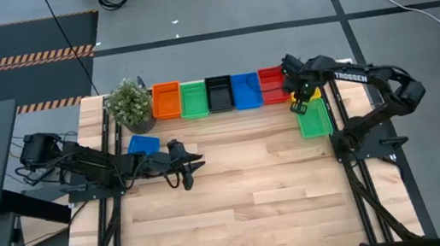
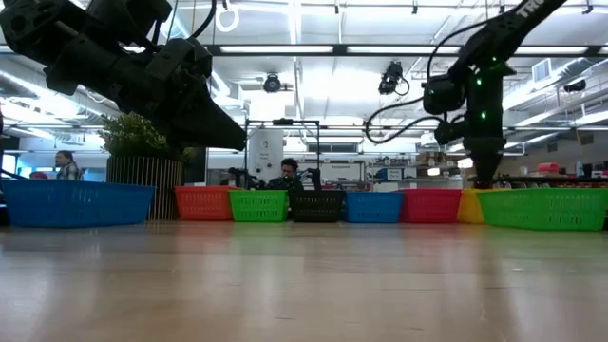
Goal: Stack baskets by color
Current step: Stack the bottom yellow bin on top of the top yellow bin, then stack the bottom green bin on top of the top green bin
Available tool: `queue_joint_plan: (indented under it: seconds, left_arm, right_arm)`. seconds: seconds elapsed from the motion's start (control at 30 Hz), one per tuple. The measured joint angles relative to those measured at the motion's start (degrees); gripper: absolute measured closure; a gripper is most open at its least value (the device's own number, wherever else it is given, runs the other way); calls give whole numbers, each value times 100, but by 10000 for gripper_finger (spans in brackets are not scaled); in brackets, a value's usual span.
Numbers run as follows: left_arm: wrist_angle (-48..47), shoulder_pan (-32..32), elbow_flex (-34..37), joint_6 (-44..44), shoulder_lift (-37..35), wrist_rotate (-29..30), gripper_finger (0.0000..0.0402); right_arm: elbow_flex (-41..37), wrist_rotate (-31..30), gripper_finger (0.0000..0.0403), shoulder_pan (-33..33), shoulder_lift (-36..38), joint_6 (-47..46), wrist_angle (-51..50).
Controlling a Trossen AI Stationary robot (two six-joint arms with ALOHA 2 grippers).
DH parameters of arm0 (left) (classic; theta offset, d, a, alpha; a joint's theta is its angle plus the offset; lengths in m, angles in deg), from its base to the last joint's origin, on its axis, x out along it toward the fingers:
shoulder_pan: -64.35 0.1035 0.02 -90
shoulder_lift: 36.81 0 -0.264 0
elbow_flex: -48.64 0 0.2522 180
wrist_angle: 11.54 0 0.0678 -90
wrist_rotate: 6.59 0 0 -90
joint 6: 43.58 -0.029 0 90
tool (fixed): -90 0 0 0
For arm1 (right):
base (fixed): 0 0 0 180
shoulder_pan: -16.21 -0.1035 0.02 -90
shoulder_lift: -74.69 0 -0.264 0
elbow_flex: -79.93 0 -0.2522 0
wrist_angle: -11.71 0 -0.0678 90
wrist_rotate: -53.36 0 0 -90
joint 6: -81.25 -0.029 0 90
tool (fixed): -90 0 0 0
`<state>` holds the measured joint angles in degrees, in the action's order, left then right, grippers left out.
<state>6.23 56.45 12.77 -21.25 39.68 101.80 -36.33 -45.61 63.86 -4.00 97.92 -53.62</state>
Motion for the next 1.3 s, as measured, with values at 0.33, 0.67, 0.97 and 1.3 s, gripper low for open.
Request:
queue_joint_plan:
  seconds: [0.33, 0.67, 0.97, 1.3]
  left_arm:
    - [9, 0, 0, 2, 0, 0, 283]
    - [15, -9, 0, 141, 0, 0, 283]
    - [11, -11, 0, 138, 0, 0, 283]
    - [28, -11, 0, -46, 0, 2, 283]
  right_arm:
    - [-266, -1350, 400, -1758, 881, -1402, 183]
    - [-265, -694, 398, -4634, 2013, -1780, 99]
    - [-256, -173, 374, -5437, 2014, -3341, -613]
    - [-264, -444, 294, -5283, 1326, -4381, -2215]
